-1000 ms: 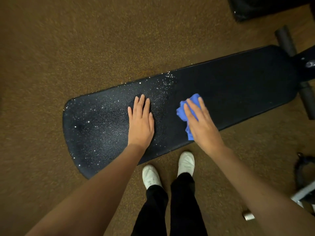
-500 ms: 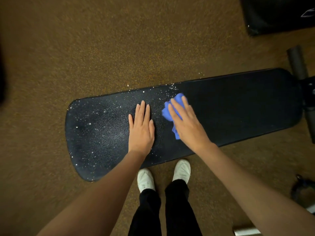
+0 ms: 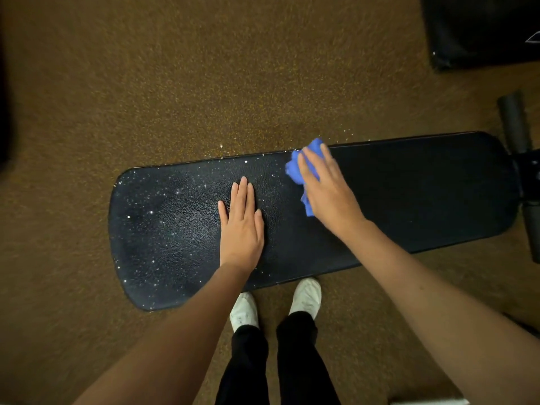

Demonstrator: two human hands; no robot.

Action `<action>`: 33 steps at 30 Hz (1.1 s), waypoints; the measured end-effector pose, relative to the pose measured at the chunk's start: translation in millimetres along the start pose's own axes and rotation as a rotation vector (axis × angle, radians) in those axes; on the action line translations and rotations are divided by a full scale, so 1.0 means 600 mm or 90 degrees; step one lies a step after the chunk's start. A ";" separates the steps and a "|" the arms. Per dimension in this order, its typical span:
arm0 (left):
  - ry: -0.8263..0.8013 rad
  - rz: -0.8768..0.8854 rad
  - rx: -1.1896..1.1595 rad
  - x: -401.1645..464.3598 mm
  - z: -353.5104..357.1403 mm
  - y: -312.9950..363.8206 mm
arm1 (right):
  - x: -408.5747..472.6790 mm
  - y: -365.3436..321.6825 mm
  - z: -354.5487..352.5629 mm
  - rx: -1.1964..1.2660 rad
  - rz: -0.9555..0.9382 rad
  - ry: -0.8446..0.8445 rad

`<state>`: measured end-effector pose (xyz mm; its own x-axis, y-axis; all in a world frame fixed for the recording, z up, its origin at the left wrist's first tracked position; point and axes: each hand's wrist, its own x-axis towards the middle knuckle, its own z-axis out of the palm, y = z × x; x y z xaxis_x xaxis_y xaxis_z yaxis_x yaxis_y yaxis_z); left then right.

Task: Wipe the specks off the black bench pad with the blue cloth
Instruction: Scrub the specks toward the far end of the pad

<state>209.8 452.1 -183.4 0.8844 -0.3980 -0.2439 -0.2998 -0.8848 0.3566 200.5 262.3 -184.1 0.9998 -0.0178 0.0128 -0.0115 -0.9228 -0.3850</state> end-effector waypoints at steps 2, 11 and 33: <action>-0.002 0.002 0.007 0.000 0.001 -0.002 | 0.032 -0.004 0.000 0.031 0.079 0.015; -0.008 0.001 0.010 0.000 -0.001 -0.002 | 0.077 -0.029 0.012 0.021 -0.017 -0.095; -0.017 0.007 -0.047 0.003 -0.025 0.003 | 0.044 0.005 0.000 0.015 0.099 -0.036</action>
<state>216.1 453.6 -169.6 0.8710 -0.4144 -0.2640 -0.2809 -0.8608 0.4244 227.1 259.4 -184.9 0.9854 -0.1372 -0.1005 -0.1663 -0.9014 -0.3997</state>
